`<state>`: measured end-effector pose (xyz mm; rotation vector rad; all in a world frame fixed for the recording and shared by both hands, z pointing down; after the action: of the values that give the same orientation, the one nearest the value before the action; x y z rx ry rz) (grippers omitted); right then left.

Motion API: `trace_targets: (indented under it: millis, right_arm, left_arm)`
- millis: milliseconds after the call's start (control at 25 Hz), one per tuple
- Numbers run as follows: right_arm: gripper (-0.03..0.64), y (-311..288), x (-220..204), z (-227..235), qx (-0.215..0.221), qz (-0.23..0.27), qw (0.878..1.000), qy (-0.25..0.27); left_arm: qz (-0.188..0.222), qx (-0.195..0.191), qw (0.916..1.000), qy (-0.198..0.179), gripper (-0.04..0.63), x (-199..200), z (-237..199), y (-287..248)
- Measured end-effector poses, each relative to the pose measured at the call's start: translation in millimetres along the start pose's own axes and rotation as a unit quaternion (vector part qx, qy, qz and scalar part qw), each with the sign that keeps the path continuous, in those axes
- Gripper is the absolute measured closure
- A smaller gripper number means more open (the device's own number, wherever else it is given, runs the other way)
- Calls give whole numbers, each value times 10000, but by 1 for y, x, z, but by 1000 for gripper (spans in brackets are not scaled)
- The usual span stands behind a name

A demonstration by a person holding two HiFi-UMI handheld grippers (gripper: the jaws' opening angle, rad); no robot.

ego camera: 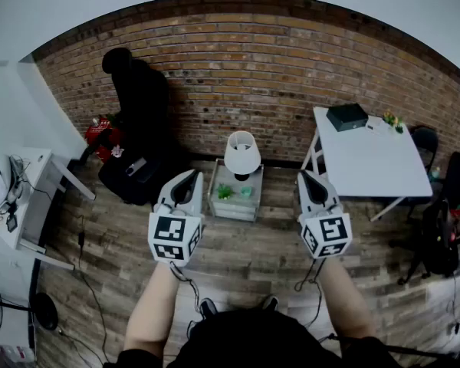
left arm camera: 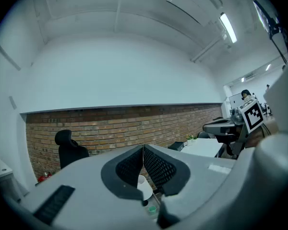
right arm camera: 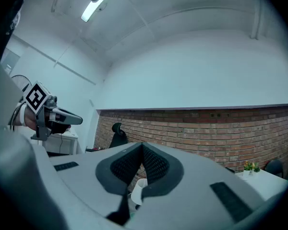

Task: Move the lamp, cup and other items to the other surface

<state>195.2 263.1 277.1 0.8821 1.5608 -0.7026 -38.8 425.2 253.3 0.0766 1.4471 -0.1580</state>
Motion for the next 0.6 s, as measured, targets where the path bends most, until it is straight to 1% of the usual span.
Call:
trace_targets:
  millis: [320, 480, 600]
  right_arm:
    - [612, 5, -2, 20, 63, 121, 9999, -29]
    - [612, 10, -20, 34, 278, -16, 9993, -263]
    - [611, 18, -33, 59, 377, -105, 9984, -418]
  left_arm:
    - [-50, 43, 10000, 21, 588, -1, 19, -12]
    - [-253, 97, 9995, 152, 588, -10, 35, -17]
    - [-358, 130, 9989, 264, 588, -15, 57, -25]
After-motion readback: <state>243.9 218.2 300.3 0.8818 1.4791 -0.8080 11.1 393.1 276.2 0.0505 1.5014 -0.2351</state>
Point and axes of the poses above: the fingertips, and each gripper's own axes: y backward along the fingers, z to its right, x out of its top, the point moved 5 cm from there along y, backward along the fingers
